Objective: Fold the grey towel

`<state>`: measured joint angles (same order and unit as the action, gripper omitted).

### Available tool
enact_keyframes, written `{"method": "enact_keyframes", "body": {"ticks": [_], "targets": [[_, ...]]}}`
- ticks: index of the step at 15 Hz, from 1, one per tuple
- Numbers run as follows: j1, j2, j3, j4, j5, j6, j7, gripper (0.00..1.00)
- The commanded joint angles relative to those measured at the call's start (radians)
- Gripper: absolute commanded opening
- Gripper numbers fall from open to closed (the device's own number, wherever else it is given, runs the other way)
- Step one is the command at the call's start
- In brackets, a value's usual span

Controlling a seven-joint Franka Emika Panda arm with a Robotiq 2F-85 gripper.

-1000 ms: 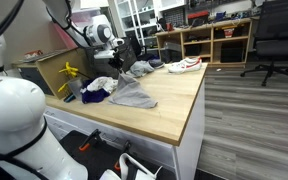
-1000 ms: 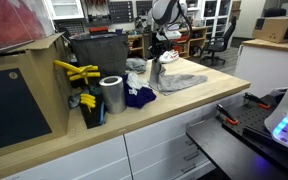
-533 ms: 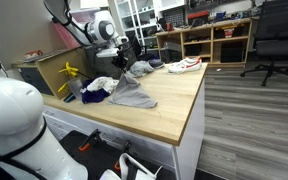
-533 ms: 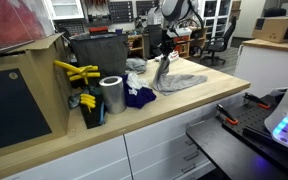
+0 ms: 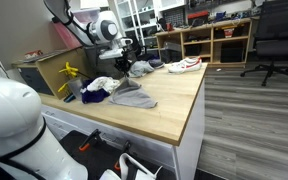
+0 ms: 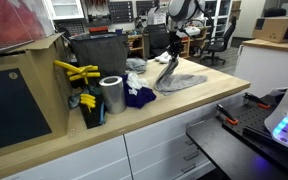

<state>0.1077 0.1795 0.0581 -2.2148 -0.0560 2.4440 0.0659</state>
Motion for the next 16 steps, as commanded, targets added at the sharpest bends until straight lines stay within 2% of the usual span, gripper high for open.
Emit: {"method": "enact_keyframes", "body": {"ticks": [1,9,16], "targets": [[-0.021,-0.042,-0.013,-0.034,-0.029,-0.049,-0.025,0.02],[-0.052,-0.047,-0.047,-0.047,-0.106,-0.074,-0.019,0.02],[-0.075,-0.110,-0.057,-0.104,-0.111,-0.133,-0.064,0.02]]}}
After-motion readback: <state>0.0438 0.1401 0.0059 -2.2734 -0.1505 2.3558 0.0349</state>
